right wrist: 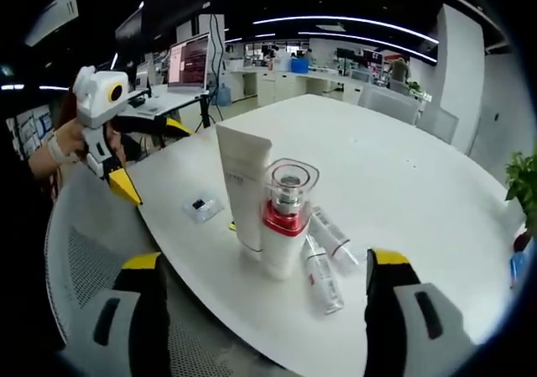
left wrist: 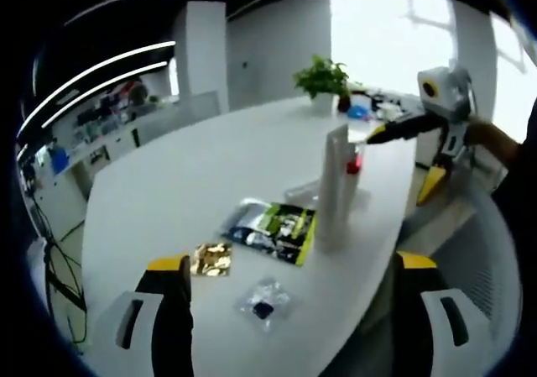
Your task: Arrange the skincare products in the storage area until every visible bottle or jar stands upright without overlapping.
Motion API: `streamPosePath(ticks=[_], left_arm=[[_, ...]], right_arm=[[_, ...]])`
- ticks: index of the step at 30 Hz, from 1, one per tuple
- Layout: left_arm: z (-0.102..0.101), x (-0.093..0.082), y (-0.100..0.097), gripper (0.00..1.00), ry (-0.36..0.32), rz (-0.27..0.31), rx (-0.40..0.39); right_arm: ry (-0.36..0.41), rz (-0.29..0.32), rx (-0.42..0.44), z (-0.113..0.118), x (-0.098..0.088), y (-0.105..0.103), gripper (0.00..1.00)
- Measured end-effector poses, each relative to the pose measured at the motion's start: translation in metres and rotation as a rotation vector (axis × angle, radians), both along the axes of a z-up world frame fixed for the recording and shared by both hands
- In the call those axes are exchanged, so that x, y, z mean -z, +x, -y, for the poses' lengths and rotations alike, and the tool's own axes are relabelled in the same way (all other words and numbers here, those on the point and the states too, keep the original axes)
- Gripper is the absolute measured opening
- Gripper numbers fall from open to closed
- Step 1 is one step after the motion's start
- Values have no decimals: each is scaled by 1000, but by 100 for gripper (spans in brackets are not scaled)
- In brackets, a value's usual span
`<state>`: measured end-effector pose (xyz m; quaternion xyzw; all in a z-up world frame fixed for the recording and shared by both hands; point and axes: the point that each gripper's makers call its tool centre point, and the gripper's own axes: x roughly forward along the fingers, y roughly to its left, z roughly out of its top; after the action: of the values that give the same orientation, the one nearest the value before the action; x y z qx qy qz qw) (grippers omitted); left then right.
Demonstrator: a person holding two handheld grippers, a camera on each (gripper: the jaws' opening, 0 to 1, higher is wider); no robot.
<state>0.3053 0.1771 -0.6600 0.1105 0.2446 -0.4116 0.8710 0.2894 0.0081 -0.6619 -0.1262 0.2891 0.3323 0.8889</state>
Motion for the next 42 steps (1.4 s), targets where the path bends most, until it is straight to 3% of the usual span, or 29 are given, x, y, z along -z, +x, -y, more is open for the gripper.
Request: streamPosePath(ticks=[4,9,15,21,26,31,42], left_arm=[[0,-4,0,97,-21,18,-3],[2,-11,2,97,-96,23,-40],[-1,-9,-2,97,-91,20,-41],[-2,-6,-6,97,-69,11,-43],[-3,-8,-10,97,-71,10,-40],[-2,-11,-12,97,-85,7,-38],[-5,-9,-14,97,-85,-5,-53]], right_arm=[[-4,1,-1,4,1,4,99],[-31,9,2,13,5,10,99],[-63,4,7,26,12,16,99],[-133,-38,-7,40,31,21,97],[-148,-76,-13,46,43,26,94],[-155,-139,-41,47,56,24,87],[-206,-209,-92,49,77,27,66]])
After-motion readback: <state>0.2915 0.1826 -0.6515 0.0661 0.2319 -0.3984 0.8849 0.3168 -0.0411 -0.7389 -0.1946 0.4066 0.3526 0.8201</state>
